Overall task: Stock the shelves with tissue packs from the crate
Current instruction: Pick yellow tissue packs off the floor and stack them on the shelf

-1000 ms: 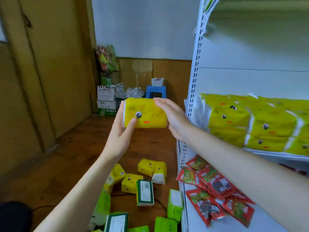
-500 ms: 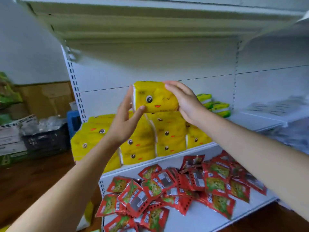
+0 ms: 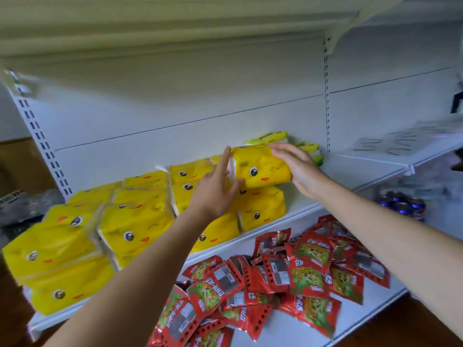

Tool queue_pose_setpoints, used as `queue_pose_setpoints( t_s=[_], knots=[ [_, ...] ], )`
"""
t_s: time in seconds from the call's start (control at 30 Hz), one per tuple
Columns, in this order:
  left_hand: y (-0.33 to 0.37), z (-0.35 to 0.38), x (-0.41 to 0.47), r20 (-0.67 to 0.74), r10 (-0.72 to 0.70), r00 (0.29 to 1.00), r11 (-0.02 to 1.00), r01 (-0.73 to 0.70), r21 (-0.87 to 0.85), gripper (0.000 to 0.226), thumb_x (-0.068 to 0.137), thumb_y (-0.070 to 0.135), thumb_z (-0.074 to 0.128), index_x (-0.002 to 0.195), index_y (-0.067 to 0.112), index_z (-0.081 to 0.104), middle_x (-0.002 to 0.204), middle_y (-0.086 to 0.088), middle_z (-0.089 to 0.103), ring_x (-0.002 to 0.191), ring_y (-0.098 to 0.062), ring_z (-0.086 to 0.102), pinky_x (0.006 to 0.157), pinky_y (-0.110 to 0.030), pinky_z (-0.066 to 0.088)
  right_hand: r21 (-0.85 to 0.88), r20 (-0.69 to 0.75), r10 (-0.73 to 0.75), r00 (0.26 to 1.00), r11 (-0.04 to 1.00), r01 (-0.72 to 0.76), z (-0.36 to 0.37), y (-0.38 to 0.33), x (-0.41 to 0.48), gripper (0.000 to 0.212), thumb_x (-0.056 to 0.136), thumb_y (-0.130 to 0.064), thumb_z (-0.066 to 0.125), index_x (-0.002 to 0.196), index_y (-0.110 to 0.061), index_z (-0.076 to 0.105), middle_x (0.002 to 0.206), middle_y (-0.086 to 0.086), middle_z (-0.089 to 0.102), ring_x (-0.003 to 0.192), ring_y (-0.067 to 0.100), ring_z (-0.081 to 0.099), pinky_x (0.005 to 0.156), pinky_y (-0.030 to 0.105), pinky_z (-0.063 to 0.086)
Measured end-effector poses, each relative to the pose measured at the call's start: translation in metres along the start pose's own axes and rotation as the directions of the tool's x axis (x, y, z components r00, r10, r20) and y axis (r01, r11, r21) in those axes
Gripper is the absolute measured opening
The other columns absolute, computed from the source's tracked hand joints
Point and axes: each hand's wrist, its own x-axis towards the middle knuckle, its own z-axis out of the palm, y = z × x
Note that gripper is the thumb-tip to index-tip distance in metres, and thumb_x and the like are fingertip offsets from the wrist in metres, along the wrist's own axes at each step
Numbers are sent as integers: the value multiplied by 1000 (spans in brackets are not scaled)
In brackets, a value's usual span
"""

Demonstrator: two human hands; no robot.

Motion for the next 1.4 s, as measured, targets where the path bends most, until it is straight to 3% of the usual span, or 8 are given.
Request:
queue_pose_setpoints(
  t_s=[0.17, 0.33, 0.5, 0.9, 1.0, 1.13, 1.27, 1.4],
  knots=[
    [0, 1, 4, 27, -50, 998, 975, 43, 218, 67, 93, 43, 48, 149, 34, 12, 145, -6, 42, 132, -30, 39, 104, -43, 36, -37, 2, 45, 999, 998, -45, 2, 19, 5, 16, 89, -19, 59, 89, -33, 67, 123, 5, 60, 120, 24, 52, 103, 45, 39],
    [2, 2, 7, 75, -101, 992, 933, 69, 352, 65, 89, 46, 55, 145, 31, 27, 148, 1, 33, 134, -25, 34, 101, -41, 36, -151, 26, 64, 998, 987, -59, 7, 29, 2, 16, 93, -21, 54, 106, -27, 59, 124, -3, 53, 116, 11, 46, 91, 23, 36],
    [0, 4, 8, 80, -139, 987, 919, 98, 381, 66, 87, 48, 58, 144, 31, 30, 148, 2, 36, 134, -24, 34, 100, -40, 36, -150, 3, 100, 995, 984, -99, 12, 36, 0, 18, 95, -23, 50, 112, -27, 55, 123, -6, 47, 117, 10, 42, 89, 23, 32],
    [1, 6, 6, 109, -143, 984, 885, 77, 460, 68, 89, 60, 43, 148, 33, 20, 155, 5, 25, 141, -22, 26, 106, -42, 31, -181, -17, 142, 990, 973, -142, 13, 42, -7, 41, 96, -33, 45, 137, -30, 39, 148, -5, 33, 134, 15, 32, 95, 25, 29],
    [4, -5, 0, 74, -109, 991, 904, 68, 422, 71, 90, 58, 44, 149, 34, 14, 156, 4, 23, 142, -21, 23, 110, -41, 26, -267, -44, 58, 997, 961, -68, 8, 28, -2, 47, 95, -34, 49, 139, -27, 36, 148, -3, 32, 135, 15, 30, 98, 24, 28],
    [-7, -35, -24, -53, -59, 997, 925, 74, 372, 66, 91, 58, 40, 148, 35, 17, 152, 4, 31, 138, -21, 31, 105, -39, 33, -377, -111, -141, 984, 922, 90, 7, 8, -1, 48, 93, -34, 52, 137, -21, 40, 146, -1, 36, 136, 13, 29, 102, 23, 26],
    [-55, -76, -65, -179, -160, 971, 936, 207, 285, 62, 92, 55, 40, 147, 32, 23, 146, 0, 41, 133, -24, 39, 100, -39, 39, -472, 47, -277, 960, 841, 265, 54, -14, -17, 42, 93, -29, 53, 134, -21, 45, 145, -2, 35, 137, 9, 26, 108, 22, 21],
    [-112, -130, -121, -238, -245, 940, 889, 316, 331, 61, 92, 54, 39, 147, 31, 26, 144, -2, 45, 130, -26, 42, 98, -39, 41, -485, 231, -320, 919, 781, 393, 149, -28, -43, 39, 93, -25, 54, 130, -16, 49, 141, -1, 41, 137, 11, 28, 117, 40, 14]
  ],
)
